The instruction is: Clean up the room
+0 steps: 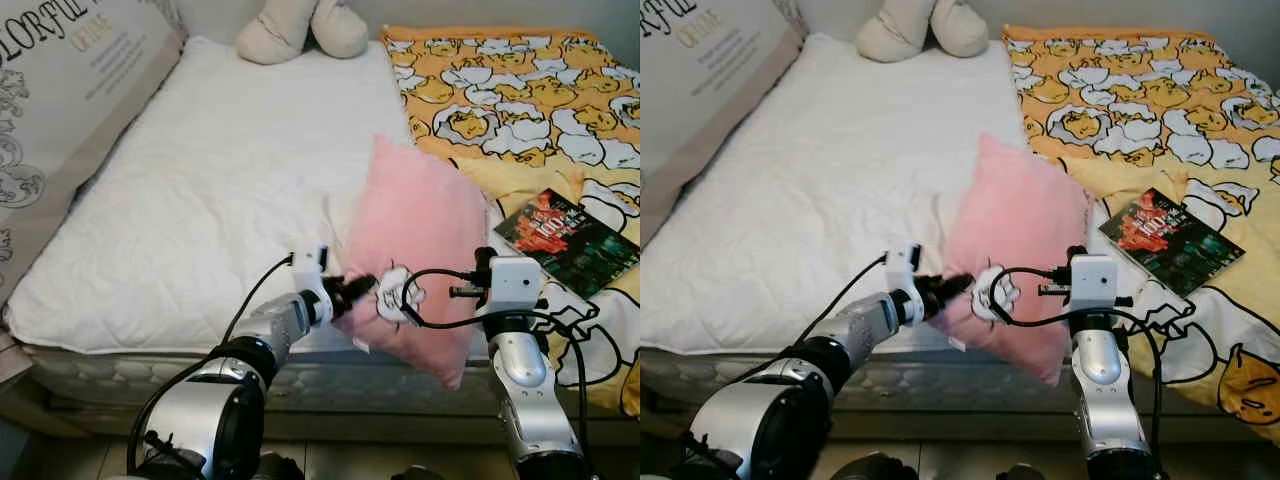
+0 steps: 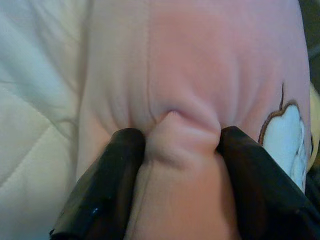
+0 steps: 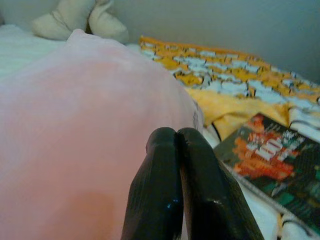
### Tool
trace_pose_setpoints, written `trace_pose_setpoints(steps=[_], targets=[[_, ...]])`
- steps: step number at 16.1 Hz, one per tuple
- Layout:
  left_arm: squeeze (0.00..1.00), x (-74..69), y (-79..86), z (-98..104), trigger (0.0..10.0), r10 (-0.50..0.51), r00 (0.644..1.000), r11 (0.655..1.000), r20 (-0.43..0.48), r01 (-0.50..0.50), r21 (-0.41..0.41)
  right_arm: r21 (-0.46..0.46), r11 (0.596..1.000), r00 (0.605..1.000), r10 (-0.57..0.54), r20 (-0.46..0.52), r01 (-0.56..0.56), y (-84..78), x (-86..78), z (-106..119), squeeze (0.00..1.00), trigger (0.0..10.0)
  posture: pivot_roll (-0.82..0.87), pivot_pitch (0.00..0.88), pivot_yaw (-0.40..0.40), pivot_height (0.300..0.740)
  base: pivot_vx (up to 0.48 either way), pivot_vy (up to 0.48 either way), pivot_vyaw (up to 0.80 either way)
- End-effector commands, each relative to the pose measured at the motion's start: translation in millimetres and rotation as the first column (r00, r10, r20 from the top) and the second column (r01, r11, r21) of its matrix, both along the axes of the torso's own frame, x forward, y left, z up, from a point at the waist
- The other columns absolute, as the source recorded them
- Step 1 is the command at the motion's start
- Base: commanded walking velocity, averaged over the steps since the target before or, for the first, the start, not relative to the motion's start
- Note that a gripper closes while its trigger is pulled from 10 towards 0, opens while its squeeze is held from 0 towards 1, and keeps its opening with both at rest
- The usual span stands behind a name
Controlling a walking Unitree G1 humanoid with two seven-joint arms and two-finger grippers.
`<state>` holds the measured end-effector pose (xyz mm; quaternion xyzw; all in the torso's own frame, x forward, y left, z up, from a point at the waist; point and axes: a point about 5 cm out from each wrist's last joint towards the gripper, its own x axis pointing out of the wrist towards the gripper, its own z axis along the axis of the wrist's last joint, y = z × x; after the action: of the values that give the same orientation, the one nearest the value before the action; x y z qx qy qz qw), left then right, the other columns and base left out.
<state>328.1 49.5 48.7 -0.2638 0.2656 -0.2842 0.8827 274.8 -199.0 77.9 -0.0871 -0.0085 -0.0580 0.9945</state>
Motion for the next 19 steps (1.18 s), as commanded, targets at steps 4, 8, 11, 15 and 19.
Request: trace_pose_setpoints(steps=[4, 8, 11, 15, 19], targets=[[0.00, 21.2, 28.8, 17, 0.0, 0.280, 0.960, 0.948, -0.021, -0.280, -0.153, 0.157, 0.987, 0.994, -0.014, -0.109, 0.031, -6.9, 4.4, -13, 0.00, 10.0, -0.16, 0.000, 0.082, 0.706, 0.000, 0.000, 0.00], [0.00, 17.1, 30.9, 11, 0.0, 0.290, 0.956, 0.944, -0.043, -0.293, -0.154, 0.244, 0.967, 0.985, -0.037, -0.169, 0.078, -23.6, 4.7, -19, 0.00, 10.0, -0.16, 0.000, 0.079, 0.706, 0.000, 0.000, 0.00], [0.00, 13.3, 28.6, 6, 0.0, 0.255, 0.967, 0.963, -0.015, -0.256, -0.090, 0.287, 0.952, 0.983, -0.060, -0.175, 0.109, -35.2, 5.8, -19, 1.00, 10.0, -0.16, 0.000, 0.079, 0.706, 0.000, 0.000, 0.00], [0.00, 25.5, 34.7, 27, 10.0, 0.136, 0.941, 0.956, 0.308, -0.206, 0.208, 0.042, 0.990, 0.990, -0.132, -0.044, 0.134, -46.9, 4.5, 2, 1.00, 10.0, -0.16, 0.000, 0.082, 0.706, 0.000, 0.000, 0.00], [0.00, 34.1, 45.7, 39, 10.0, 0.200, 0.920, 0.946, 0.337, -0.271, 0.180, 0.149, 0.981, 0.990, -0.117, -0.079, 0.128, -38.1, 1.4, -11, 1.00, 10.0, -0.15, 0.000, 0.082, 0.706, 0.000, 0.000, 0.00]])
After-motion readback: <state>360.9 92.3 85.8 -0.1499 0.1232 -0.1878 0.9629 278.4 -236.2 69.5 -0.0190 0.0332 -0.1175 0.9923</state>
